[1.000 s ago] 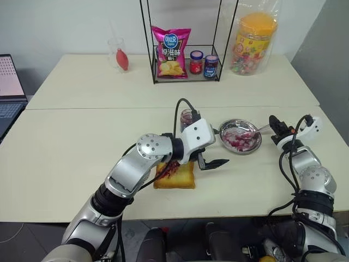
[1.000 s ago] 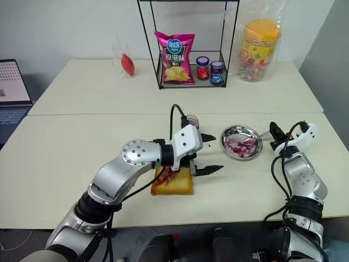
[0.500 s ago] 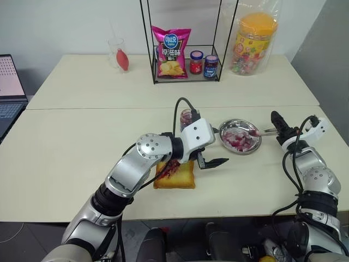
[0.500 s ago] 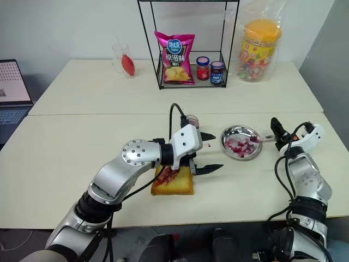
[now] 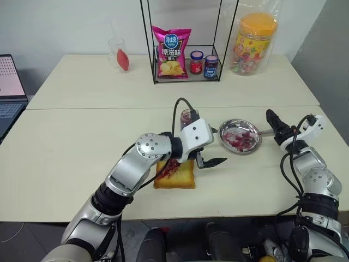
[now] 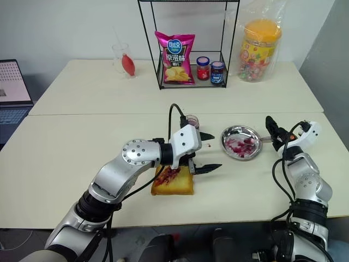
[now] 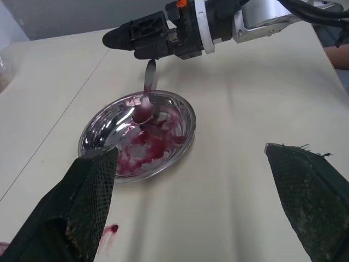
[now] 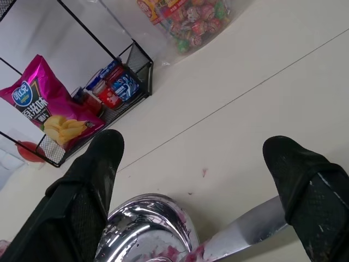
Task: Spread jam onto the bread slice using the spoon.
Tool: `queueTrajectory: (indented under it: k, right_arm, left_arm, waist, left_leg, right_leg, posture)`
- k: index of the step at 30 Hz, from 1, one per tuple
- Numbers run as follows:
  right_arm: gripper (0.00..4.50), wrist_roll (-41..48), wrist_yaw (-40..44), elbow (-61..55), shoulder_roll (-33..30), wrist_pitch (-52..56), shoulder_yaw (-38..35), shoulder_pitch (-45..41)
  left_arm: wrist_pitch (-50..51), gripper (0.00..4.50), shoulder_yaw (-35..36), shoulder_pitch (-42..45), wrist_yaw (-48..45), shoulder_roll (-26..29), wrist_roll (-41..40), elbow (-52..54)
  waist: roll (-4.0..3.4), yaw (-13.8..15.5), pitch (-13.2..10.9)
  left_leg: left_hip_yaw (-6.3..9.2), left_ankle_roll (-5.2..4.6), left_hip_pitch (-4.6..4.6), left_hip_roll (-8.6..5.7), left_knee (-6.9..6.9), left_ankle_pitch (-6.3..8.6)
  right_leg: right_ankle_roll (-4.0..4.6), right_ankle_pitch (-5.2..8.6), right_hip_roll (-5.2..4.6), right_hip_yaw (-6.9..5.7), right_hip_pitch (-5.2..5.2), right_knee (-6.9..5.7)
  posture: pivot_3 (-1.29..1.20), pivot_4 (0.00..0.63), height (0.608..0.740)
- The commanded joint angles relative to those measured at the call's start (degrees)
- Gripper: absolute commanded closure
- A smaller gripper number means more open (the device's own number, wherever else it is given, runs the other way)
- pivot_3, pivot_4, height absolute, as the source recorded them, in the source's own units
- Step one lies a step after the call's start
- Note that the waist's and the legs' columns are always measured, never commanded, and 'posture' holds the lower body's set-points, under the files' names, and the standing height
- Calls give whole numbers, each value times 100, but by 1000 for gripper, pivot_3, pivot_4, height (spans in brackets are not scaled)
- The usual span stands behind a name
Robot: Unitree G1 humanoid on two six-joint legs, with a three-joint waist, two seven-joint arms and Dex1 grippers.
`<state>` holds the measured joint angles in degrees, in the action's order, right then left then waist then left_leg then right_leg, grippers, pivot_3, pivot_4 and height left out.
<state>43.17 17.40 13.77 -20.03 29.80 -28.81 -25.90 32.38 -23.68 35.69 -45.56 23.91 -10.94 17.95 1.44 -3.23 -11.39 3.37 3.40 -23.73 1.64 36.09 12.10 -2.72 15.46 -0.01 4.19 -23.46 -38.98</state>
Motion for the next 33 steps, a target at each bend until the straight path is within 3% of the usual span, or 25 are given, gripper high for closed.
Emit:
queueTrajectory:
  k: [1, 6, 16, 21, 27, 33]
  right_arm:
    - [48, -138, 73, -355, -125, -203, 44, -24]
    - [48, -220, 240, -840, -352, -173, 124, 44]
    - [48, -408, 898, -1922, -1322, 180, 538, 495]
    - [48, -477, 1672, -2501, -2108, 273, 689, 949]
    - [48, -723, 3228, -3234, -3379, 36, 820, 1938]
    - [48, -712, 4064, -3476, -3783, -173, 460, 2567]
  left_arm:
    - [-138, 0, 86, 38, 20, -7, 85, 130]
    - [-124, 0, 404, -42, 67, 116, 34, 244]
    - [-92, 0, 1576, -609, -5, 987, -188, 596]
    - [-183, 0, 2314, -1201, -247, 1849, -177, 498]
    - [-540, 0, 3536, -2550, -927, 3072, -246, 399]
    - [-807, 0, 4147, -3404, -1128, 3143, -509, 483]
  waist:
    - [0, -1, 0]
    - [0, 2, 0]
    - [-7, 3, -2]
    - [-7, -3, -3]
    - [-6, 3, -3]
    - [2, 25, -5]
  left_leg:
    - [0, 0, 0, 0, 0, 0]
    - [0, 0, 0, 0, 0, 0]
    - [3, 0, 4, 2, 3, 0]
    - [2, 0, 5, 0, 2, 0]
    - [2, 0, 8, 4, -4, 1]
    - [-7, 0, 24, 2, 4, 0]
  right_leg:
    - [0, 0, 0, 0, 0, 0]
    - [0, 0, -1, 1, 0, 0]
    - [0, 0, 1, -2, 6, 0]
    - [-1, 1, -3, -2, 6, 2]
    - [6, 6, -2, -6, 4, 4]
    - [12, 10, -12, -1, 20, 7]
  posture:
    - [0, 150, 740]
    - [0, 150, 740]
    - [0, 150, 740]
    - [0, 150, 740]
    - [0, 150, 740]
    - [0, 150, 740]
